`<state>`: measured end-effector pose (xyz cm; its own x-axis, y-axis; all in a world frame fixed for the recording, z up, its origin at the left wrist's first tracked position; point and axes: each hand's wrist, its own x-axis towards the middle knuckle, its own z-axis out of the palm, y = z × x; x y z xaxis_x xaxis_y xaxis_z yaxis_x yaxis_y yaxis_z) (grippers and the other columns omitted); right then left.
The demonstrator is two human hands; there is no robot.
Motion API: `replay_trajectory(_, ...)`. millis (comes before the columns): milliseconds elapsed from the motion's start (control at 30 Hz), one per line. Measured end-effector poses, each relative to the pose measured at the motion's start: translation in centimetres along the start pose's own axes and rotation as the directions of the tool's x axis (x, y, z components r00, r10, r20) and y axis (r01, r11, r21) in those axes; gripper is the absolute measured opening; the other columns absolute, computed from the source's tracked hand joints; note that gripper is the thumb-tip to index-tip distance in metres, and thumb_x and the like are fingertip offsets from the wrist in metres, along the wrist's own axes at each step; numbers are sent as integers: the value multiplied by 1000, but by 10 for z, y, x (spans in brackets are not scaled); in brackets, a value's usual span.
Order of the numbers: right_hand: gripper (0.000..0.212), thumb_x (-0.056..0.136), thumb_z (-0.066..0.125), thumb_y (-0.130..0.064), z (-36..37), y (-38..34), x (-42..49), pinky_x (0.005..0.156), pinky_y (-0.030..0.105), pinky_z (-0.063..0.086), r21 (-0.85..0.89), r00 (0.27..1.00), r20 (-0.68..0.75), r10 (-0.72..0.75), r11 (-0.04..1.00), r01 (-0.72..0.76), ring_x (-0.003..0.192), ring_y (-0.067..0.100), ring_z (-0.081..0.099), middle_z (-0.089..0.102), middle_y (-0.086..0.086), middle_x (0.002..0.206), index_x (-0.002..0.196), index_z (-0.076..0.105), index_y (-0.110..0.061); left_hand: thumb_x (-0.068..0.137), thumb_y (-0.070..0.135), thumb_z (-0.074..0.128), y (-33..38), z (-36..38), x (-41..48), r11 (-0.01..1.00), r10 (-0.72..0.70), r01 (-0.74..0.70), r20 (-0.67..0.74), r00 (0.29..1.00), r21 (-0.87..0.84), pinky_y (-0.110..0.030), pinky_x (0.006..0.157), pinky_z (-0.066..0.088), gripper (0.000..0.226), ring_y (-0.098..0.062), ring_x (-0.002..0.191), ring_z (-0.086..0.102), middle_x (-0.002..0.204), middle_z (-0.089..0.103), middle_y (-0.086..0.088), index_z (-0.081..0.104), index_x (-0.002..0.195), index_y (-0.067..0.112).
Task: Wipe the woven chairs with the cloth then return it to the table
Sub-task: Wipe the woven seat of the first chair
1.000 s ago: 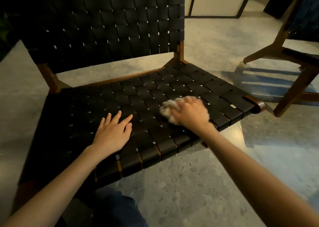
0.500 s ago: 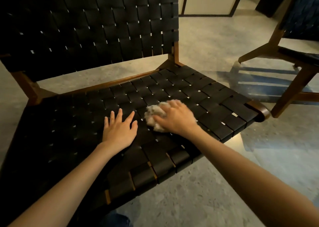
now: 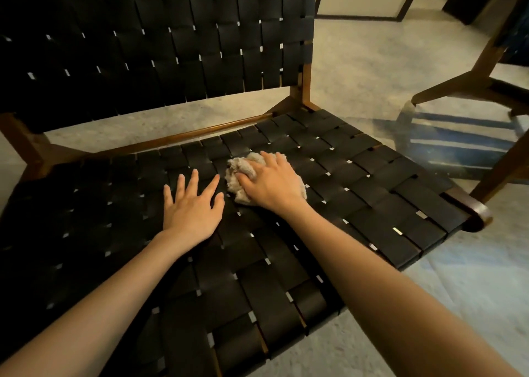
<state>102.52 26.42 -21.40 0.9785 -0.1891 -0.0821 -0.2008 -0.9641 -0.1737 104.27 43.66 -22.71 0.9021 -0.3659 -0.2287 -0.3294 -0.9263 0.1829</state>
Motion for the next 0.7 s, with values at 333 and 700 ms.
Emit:
replay_trajectory(333,49,100,27,-46,-28,97,52,113,47,19,-314,937,-235,259,892,-325,136,38,24,35,14,146,142,39,-22,99,49,17,-10,-1,39,1000,23,-24,-86,996,-13,-48,116,-5,52,-26,146,-5,160,-2,-5,7,150,38)
replay_trajectory(700,57,96,29,-57,12,43,103,114,41,22,-83,980,-114,-161,985,152,136,27,32,39,7,148,143,40,-26,99,50,18,-43,-10,61,999,4,1,-126,992,43,-55,114,-3,51,-26,146,-1,160,4,-4,9,149,41)
